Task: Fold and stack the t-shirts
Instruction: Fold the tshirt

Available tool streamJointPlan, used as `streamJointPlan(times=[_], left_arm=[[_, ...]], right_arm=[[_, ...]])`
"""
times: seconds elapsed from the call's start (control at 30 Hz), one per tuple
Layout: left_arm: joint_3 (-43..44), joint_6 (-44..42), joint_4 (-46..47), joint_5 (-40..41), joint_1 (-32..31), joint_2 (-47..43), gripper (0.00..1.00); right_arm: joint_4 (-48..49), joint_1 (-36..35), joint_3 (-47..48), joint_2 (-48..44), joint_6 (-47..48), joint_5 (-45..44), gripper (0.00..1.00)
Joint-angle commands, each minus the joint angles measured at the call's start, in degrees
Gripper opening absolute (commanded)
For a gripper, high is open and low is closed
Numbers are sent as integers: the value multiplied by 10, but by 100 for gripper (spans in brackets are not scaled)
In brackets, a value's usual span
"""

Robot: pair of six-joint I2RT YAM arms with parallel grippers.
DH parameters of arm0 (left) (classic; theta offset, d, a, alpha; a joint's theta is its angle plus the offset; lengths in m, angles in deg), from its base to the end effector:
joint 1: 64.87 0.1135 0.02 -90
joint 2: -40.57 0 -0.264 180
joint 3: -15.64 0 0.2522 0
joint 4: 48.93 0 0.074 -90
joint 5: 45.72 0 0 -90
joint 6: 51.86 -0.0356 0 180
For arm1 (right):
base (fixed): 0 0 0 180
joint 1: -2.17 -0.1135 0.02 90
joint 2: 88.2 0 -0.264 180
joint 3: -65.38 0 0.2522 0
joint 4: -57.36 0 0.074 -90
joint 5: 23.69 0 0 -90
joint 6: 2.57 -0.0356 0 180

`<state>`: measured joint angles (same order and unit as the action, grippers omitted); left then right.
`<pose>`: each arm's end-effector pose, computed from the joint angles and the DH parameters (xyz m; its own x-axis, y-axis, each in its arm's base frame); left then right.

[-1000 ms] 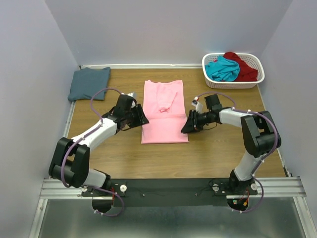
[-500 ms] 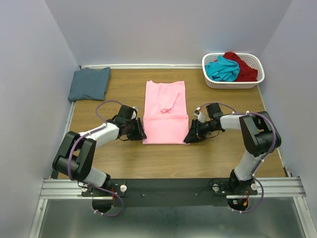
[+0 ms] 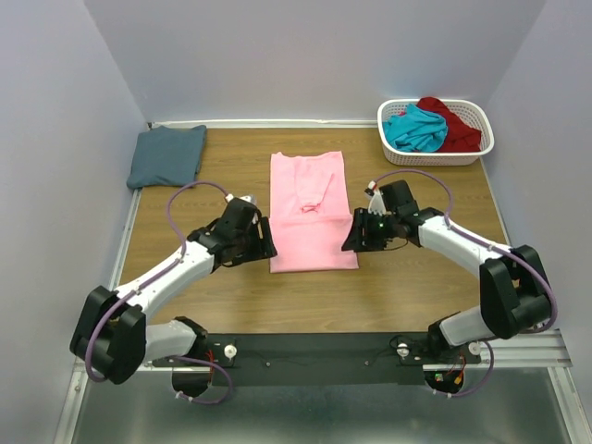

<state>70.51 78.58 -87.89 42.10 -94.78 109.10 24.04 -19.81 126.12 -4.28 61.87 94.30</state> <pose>0.2030 -0.1183 0.2126 -0.8604 -0.2528 -0.4424 -0.0523 0.9075 -0.4168 0.2553 0.1211 0.1888 -0.9438 0.0299 -0.3291 -0.1812 0.7859 0.5912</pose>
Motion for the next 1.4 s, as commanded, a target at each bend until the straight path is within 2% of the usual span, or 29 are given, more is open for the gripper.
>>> streamJointPlan(times=[0.0, 0.07, 0.27, 0.7, 0.9, 1.1, 1.23, 1.37], left_arm=[[25, 16, -66, 68, -43, 36, 78], [42, 34, -72, 88, -76, 64, 80], [55, 35, -77, 102, -83, 72, 80], [51, 39, -75, 114, -88, 69, 80], [57, 44, -86, 125, -89, 69, 80], [61, 47, -93, 127, -91, 78, 80], [70, 56, -98, 127, -92, 92, 80], [83, 79, -101, 129, -95, 114, 80]], right_arm=[[-86, -28, 27, -20, -37, -194, 57], [-139, -71, 30, -5, -58, -276, 67], [-141, -111, 41, 34, -81, -308, 67], [-150, -139, 65, 119, -93, -333, 59], [-182, -168, 76, 168, -104, -346, 54], [-194, -177, 77, 192, -105, -341, 32], [-194, -178, 79, 187, -100, -341, 1], [-194, -178, 79, 182, -92, -339, 1]])
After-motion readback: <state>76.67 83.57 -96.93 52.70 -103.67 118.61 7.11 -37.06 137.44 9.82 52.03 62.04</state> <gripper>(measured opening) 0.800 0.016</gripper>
